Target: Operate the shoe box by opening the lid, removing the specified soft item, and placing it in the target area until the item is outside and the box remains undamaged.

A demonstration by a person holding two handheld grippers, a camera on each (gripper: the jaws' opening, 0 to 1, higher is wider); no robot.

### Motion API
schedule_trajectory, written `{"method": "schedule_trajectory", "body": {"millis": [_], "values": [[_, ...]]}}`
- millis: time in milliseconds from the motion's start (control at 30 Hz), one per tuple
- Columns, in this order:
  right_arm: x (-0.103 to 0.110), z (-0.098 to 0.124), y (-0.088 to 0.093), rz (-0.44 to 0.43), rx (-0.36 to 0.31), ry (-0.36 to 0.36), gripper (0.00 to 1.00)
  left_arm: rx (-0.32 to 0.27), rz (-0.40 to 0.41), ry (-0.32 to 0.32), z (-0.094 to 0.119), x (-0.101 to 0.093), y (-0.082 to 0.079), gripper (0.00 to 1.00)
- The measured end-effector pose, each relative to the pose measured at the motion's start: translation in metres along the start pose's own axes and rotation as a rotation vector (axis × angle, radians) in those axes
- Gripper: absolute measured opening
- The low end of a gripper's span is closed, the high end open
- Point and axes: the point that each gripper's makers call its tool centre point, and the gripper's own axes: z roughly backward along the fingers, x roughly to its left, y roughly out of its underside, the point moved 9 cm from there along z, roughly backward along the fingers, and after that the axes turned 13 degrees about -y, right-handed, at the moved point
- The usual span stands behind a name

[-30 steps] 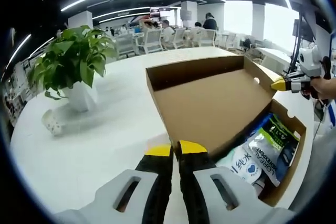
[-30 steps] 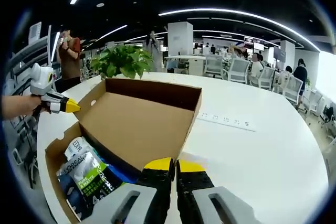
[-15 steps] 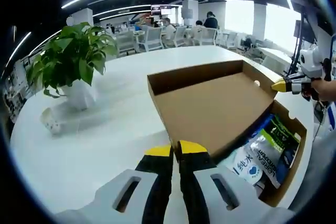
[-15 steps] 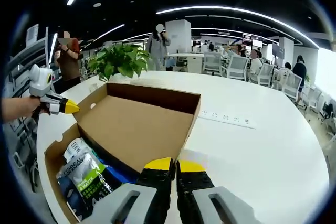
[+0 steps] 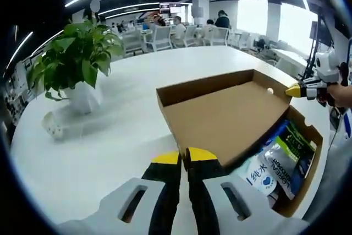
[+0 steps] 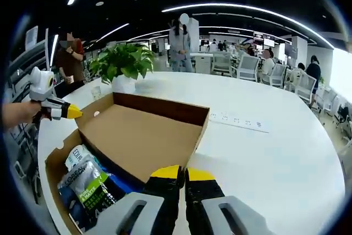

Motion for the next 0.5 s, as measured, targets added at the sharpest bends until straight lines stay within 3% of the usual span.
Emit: {"method": "schedule_trajectory", "body": {"millis": [500], "values": [[-0.0030,-0.0044,-0.0016,-0.031,0.032,-0.002,0.00,0.049,0.001,0.005,-0.0060,0.0005,-0.0023,0.03]]}}
